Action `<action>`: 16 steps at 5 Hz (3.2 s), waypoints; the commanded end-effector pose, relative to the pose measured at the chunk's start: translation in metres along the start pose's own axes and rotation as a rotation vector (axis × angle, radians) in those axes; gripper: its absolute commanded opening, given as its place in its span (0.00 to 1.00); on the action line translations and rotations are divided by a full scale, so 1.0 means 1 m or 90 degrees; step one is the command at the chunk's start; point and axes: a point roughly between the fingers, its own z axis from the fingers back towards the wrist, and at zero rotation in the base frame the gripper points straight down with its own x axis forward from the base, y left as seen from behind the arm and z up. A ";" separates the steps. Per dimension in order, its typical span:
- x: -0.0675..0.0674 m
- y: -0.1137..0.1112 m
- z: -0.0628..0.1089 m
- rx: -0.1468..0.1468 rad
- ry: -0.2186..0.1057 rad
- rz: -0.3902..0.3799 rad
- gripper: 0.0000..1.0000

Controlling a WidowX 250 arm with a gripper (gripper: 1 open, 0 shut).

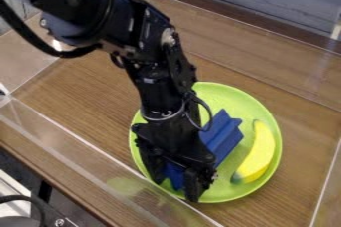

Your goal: Remove the blue object from inside the green plate and put it on the table

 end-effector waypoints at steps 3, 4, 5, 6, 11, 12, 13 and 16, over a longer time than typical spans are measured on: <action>0.004 0.017 0.004 -0.001 -0.012 0.013 0.00; 0.004 0.018 0.004 -0.001 -0.012 0.003 0.00; 0.012 0.020 -0.002 -0.001 -0.017 0.020 0.00; 0.019 0.021 -0.006 -0.001 -0.020 0.036 0.00; 0.030 0.001 -0.006 0.006 -0.028 0.031 0.00; 0.032 0.002 -0.007 0.006 -0.027 0.019 0.00; 0.030 0.005 -0.006 0.007 -0.023 -0.009 0.00; 0.019 -0.005 -0.012 0.010 -0.028 -0.016 0.00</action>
